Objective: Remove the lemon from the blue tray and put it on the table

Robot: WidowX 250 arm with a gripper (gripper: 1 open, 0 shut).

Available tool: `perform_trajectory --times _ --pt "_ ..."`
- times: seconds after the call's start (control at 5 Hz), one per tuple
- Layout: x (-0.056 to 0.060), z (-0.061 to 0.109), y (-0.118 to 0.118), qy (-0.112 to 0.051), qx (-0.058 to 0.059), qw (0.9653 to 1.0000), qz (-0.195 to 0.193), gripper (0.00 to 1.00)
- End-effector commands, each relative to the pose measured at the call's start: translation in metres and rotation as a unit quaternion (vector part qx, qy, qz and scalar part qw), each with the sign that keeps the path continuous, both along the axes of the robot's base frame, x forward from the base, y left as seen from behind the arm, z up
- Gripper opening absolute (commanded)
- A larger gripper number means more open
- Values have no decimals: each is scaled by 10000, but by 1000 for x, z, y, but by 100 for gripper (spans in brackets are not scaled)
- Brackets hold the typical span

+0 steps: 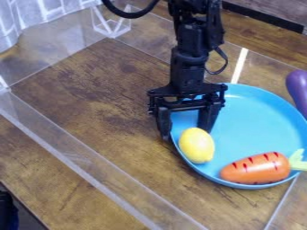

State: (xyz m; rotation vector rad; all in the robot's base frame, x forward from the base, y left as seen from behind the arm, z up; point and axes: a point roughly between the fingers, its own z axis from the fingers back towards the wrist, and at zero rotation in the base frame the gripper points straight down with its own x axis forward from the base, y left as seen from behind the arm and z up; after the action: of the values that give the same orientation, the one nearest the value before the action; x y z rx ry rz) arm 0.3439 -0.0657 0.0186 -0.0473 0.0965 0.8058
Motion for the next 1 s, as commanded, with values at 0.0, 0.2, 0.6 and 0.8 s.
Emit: perform_trajectory --times 0.0,0.2,0.6,0.8 --pt "0 -6 -12 70 49 9999 109 100" --pt "1 -6 -12 98 67 9998 152 100" --pt "2 -7 -12 155 102 9995 238 100" --pt "2 -7 -12 184 117 9994 284 100"
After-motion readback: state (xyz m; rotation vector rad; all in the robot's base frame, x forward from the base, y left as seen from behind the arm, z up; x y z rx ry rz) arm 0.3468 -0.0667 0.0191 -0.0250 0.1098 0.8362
